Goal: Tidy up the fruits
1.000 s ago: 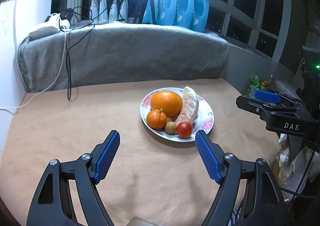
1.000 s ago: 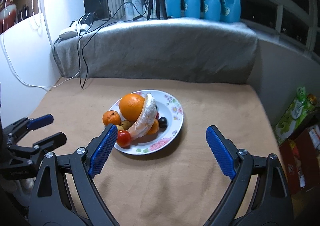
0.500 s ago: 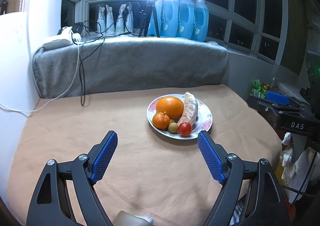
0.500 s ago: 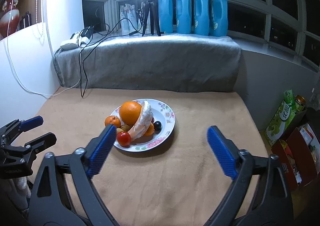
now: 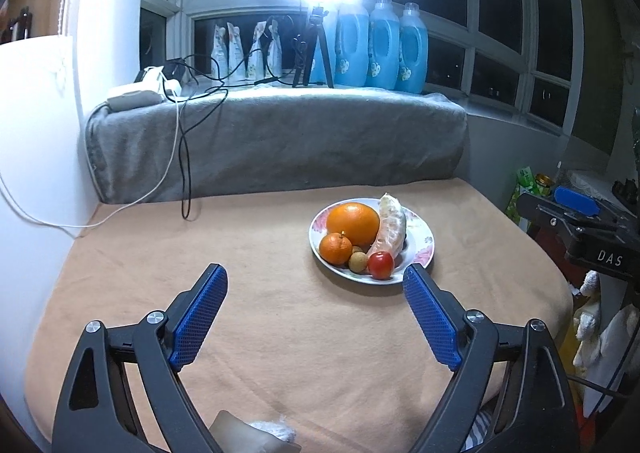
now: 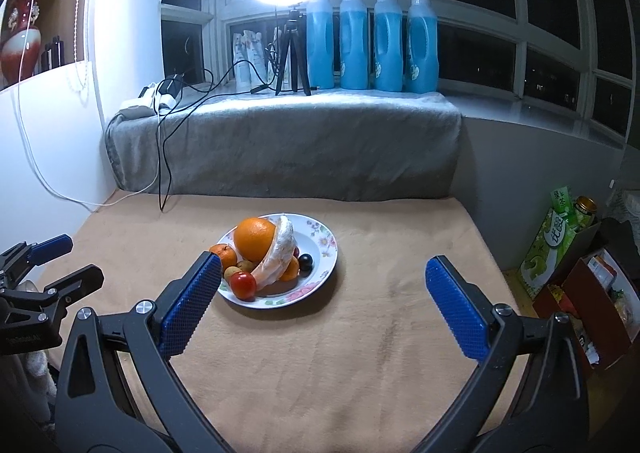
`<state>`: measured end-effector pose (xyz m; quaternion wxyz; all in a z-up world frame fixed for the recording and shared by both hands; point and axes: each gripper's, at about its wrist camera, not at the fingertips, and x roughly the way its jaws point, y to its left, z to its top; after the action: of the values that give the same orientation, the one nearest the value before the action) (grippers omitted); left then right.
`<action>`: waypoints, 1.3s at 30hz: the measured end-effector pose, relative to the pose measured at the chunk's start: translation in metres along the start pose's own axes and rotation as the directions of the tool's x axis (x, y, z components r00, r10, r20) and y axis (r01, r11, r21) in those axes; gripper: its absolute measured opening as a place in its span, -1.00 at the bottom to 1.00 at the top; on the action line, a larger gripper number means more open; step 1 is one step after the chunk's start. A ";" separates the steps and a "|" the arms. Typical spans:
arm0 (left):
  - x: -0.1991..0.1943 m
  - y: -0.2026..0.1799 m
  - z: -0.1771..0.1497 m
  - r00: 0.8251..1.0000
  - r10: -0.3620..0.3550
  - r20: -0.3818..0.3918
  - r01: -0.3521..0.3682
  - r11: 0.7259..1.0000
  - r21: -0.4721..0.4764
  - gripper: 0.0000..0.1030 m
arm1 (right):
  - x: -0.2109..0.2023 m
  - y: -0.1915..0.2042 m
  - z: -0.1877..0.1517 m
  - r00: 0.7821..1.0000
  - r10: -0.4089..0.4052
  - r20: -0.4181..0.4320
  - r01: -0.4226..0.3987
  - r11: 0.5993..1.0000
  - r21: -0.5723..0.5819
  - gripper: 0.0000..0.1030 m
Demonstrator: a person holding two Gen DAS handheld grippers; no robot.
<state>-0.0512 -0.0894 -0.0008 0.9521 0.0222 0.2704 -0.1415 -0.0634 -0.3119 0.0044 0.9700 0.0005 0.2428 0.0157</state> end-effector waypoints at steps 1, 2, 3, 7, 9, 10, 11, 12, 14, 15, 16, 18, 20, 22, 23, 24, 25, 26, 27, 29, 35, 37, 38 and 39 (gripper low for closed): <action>0.000 -0.001 0.000 1.000 0.008 0.000 -0.008 1.000 0.006 0.74 | -0.001 -0.001 0.000 1.000 -0.002 0.004 0.002 1.000 0.001 1.00; 0.000 -0.002 -0.001 1.000 0.015 0.000 -0.015 1.000 0.008 0.75 | -0.001 -0.001 0.000 1.000 -0.003 0.006 0.003 1.000 0.002 1.00; 0.000 -0.002 -0.001 1.000 0.024 0.000 -0.024 1.000 0.010 0.75 | -0.001 -0.001 0.000 1.000 -0.006 0.009 0.006 1.000 0.003 1.00; 0.001 -0.001 -0.001 1.000 0.028 -0.003 -0.028 1.000 0.003 0.75 | -0.001 -0.002 0.000 1.000 -0.014 0.009 0.014 1.000 0.002 1.00; 0.001 -0.001 -0.001 1.000 0.030 -0.003 -0.030 1.000 -0.001 0.75 | 0.000 -0.002 -0.001 1.000 -0.012 0.006 0.012 1.000 0.003 1.00; 0.001 -0.001 -0.001 0.999 0.032 -0.003 -0.032 0.999 -0.003 0.75 | 0.000 -0.002 -0.001 1.000 -0.012 0.006 0.012 1.000 0.003 1.00; 0.001 -0.001 -0.001 1.000 0.031 -0.004 -0.031 1.000 -0.003 0.75 | 0.000 -0.001 -0.001 1.000 -0.012 0.007 0.012 1.000 0.002 1.00; 0.001 -0.001 -0.001 1.000 0.031 -0.004 -0.031 1.000 -0.004 0.75 | 0.001 -0.001 -0.001 1.000 -0.012 0.006 0.012 1.000 0.001 1.00; 0.001 0.000 -0.001 0.999 0.032 -0.003 -0.032 0.999 -0.006 0.75 | 0.002 -0.001 -0.001 1.000 -0.013 0.005 0.013 1.000 0.000 1.00; 0.001 0.000 -0.001 0.999 0.032 -0.003 -0.032 0.999 -0.008 0.75 | 0.002 -0.001 -0.002 1.000 -0.013 0.005 0.013 1.000 0.001 1.00; 0.001 0.001 -0.001 1.000 0.029 -0.003 -0.029 1.000 -0.010 0.75 | 0.002 -0.001 -0.001 1.000 -0.012 0.005 0.012 1.000 0.001 1.00; 0.001 0.001 -0.001 1.000 0.029 -0.003 -0.029 1.000 -0.010 0.75 | 0.003 -0.001 -0.002 1.000 -0.011 0.003 0.011 1.000 0.002 1.00; 0.002 0.002 -0.001 1.000 0.029 -0.004 -0.029 1.000 -0.011 0.75 | 0.004 -0.002 -0.003 1.000 -0.012 0.001 0.012 1.000 0.004 1.00; 0.002 0.002 -0.001 1.000 0.028 -0.004 -0.028 1.000 -0.011 0.75 | 0.004 -0.002 -0.004 1.000 -0.011 0.000 0.011 1.000 0.004 1.00; 0.002 0.001 -0.001 1.000 0.028 -0.004 -0.028 1.000 -0.011 0.75 | 0.004 -0.002 -0.004 1.000 -0.011 0.000 0.011 1.000 0.004 1.00; 0.002 0.001 -0.001 1.000 0.028 -0.004 -0.028 1.000 -0.010 0.75 | 0.004 -0.001 -0.004 1.000 -0.011 0.000 0.011 1.000 0.003 1.00; 0.002 0.000 -0.002 1.000 0.028 -0.005 -0.028 1.000 -0.010 0.75 | 0.004 -0.001 -0.004 1.000 -0.012 0.000 0.012 1.000 0.003 1.00; 0.002 0.000 -0.002 1.000 0.028 -0.005 -0.028 1.000 -0.009 0.75 | 0.005 -0.002 -0.004 1.000 -0.011 0.000 0.011 1.000 0.002 1.00; 0.002 0.000 -0.002 1.000 0.027 -0.005 -0.027 1.000 -0.010 0.75 | 0.005 -0.002 -0.005 1.000 -0.012 -0.001 0.012 1.000 0.001 1.00; 0.002 0.000 -0.002 1.000 0.028 -0.005 -0.028 1.000 -0.011 0.75 | 0.004 -0.001 -0.004 1.000 -0.011 -0.002 0.011 1.000 0.003 1.00; 0.002 0.000 -0.002 1.000 0.027 -0.005 -0.027 1.000 -0.010 0.75 | 0.005 -0.001 -0.004 1.000 -0.011 -0.002 0.011 1.000 0.004 1.00; 0.002 0.000 -0.002 1.000 0.027 -0.005 -0.027 1.000 -0.010 0.75 | 0.005 -0.002 -0.003 1.000 -0.010 -0.002 0.010 1.000 0.003 1.00; 0.002 0.000 -0.002 1.000 0.027 -0.004 -0.027 1.000 -0.010 0.75 | 0.006 -0.002 -0.004 1.000 -0.010 -0.003 0.010 1.000 0.003 1.00; 0.003 -0.001 -0.002 1.000 0.027 -0.004 -0.027 1.000 -0.010 0.75 | 0.006 -0.002 -0.005 1.000 -0.010 -0.003 0.010 1.000 0.003 1.00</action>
<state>-0.0502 -0.0906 -0.0038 0.9535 0.0211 0.2724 -0.1271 -0.0606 -0.3135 -0.0026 0.9697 0.0006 0.2442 0.0107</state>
